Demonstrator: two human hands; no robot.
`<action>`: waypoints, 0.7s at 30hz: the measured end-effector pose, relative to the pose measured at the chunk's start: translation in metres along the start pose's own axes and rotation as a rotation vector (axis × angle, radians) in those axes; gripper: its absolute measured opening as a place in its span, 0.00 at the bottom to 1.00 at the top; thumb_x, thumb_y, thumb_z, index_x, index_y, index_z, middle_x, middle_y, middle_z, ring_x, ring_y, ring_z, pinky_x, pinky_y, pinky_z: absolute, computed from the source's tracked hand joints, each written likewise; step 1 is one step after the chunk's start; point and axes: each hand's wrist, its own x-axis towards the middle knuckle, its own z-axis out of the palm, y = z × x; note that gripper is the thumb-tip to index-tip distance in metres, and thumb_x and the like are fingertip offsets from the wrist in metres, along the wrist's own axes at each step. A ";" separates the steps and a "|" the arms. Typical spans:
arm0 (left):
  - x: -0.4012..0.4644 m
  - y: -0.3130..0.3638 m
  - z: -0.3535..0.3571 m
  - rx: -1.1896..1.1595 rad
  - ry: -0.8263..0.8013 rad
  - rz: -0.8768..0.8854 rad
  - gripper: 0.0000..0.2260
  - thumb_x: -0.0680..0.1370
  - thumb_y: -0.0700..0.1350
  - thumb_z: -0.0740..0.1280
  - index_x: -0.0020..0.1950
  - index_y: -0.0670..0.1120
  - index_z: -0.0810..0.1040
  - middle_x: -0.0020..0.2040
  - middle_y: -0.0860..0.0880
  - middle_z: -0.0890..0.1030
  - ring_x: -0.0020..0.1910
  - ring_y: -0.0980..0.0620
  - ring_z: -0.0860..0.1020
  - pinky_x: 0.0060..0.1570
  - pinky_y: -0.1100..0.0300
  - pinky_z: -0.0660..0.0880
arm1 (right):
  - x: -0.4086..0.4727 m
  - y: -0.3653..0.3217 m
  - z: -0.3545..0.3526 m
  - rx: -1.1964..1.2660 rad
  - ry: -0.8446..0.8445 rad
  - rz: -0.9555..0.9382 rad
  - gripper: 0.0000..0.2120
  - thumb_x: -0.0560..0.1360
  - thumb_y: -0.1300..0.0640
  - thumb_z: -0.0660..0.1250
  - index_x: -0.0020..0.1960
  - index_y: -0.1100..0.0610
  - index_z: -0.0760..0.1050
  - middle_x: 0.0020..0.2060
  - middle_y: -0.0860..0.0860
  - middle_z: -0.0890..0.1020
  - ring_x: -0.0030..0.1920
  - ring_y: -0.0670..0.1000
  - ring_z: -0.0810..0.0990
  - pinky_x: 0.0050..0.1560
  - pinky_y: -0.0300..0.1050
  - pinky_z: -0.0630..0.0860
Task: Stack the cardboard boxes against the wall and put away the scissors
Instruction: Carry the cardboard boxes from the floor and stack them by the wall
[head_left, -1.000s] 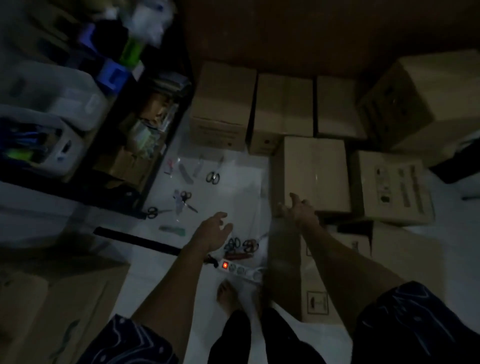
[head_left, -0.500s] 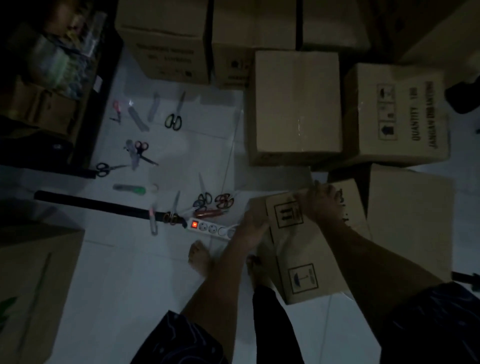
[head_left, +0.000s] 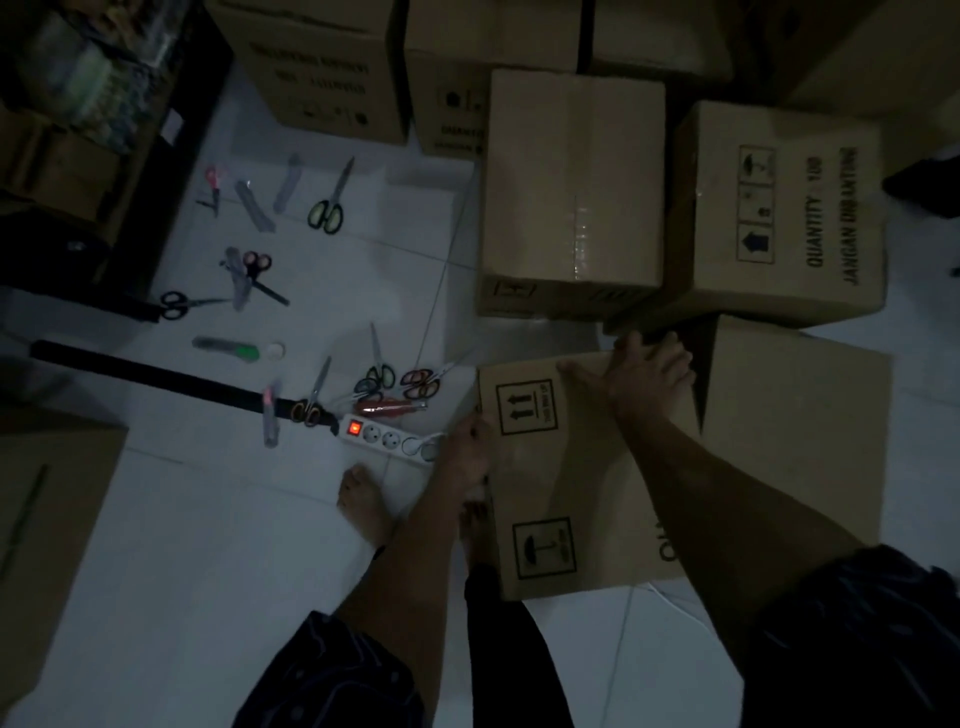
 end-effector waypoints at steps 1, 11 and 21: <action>-0.005 0.000 -0.006 0.004 0.026 0.038 0.20 0.80 0.53 0.54 0.57 0.41 0.79 0.56 0.40 0.81 0.54 0.44 0.78 0.55 0.52 0.74 | -0.005 0.001 -0.008 -0.018 -0.009 -0.017 0.45 0.68 0.24 0.59 0.75 0.51 0.58 0.78 0.64 0.51 0.77 0.68 0.48 0.76 0.63 0.47; -0.070 0.031 -0.040 -0.086 -0.026 0.107 0.11 0.81 0.45 0.59 0.59 0.44 0.78 0.57 0.45 0.78 0.54 0.49 0.76 0.56 0.57 0.72 | -0.086 -0.008 -0.015 0.113 -0.213 -0.143 0.50 0.61 0.15 0.51 0.74 0.44 0.62 0.74 0.60 0.60 0.75 0.65 0.56 0.71 0.66 0.59; -0.081 -0.028 0.000 -0.538 -0.069 -0.005 0.14 0.81 0.34 0.59 0.67 0.39 0.70 0.54 0.40 0.79 0.42 0.52 0.83 0.40 0.65 0.80 | -0.103 0.003 0.022 0.304 -0.035 -0.087 0.49 0.74 0.43 0.69 0.80 0.49 0.37 0.79 0.61 0.48 0.77 0.66 0.51 0.71 0.66 0.62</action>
